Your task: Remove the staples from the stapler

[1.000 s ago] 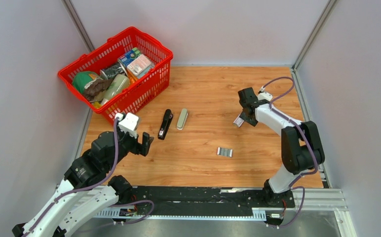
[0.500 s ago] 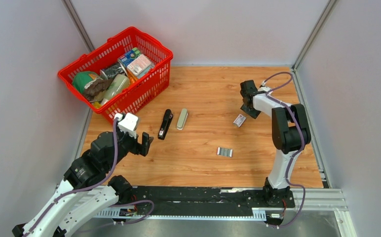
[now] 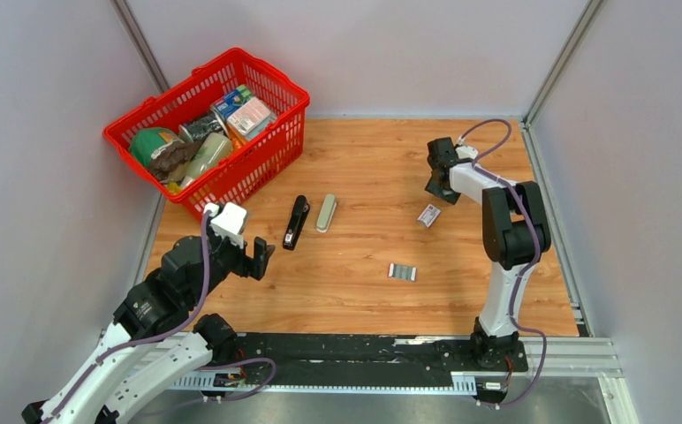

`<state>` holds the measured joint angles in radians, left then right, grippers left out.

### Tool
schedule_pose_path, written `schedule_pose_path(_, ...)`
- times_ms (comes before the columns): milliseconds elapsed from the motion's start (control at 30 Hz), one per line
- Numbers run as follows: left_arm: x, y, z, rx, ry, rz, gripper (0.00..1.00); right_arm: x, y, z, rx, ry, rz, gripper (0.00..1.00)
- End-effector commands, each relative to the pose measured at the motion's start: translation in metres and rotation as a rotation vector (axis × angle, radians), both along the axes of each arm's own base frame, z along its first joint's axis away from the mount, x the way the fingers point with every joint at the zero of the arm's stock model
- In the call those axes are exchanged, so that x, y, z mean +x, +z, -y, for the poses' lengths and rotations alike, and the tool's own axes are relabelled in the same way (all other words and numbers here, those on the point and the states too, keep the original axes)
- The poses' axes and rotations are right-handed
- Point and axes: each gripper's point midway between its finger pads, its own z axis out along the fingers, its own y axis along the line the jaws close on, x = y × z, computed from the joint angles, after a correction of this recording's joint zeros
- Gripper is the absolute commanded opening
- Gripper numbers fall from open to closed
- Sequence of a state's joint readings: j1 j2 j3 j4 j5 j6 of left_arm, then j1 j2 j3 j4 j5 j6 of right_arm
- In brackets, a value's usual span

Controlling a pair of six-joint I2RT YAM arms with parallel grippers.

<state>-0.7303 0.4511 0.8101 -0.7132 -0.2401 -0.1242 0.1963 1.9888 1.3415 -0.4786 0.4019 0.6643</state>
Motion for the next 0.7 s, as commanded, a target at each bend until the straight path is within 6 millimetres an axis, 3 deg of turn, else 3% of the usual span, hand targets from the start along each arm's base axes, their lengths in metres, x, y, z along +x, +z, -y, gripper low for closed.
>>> schedule_pose_path(0, 0.003, 0.007, 0.003, -0.016, -0.014, 0.032, 0.89, -0.003, -0.004, -0.024, 0.033, 0.116, 0.0, 0.5)
schedule_pose_path(333, 0.001, 0.009, 0.003, -0.026, -0.018, 0.038, 0.89, -0.016, -0.001, -0.053, -0.038, 0.247, -0.024, 0.52)
schedule_pose_path(667, -0.002, 0.012, 0.003, -0.041, -0.029, 0.047, 0.89, -0.049, 0.005, -0.038, -0.124, 0.201, -0.057, 0.51)
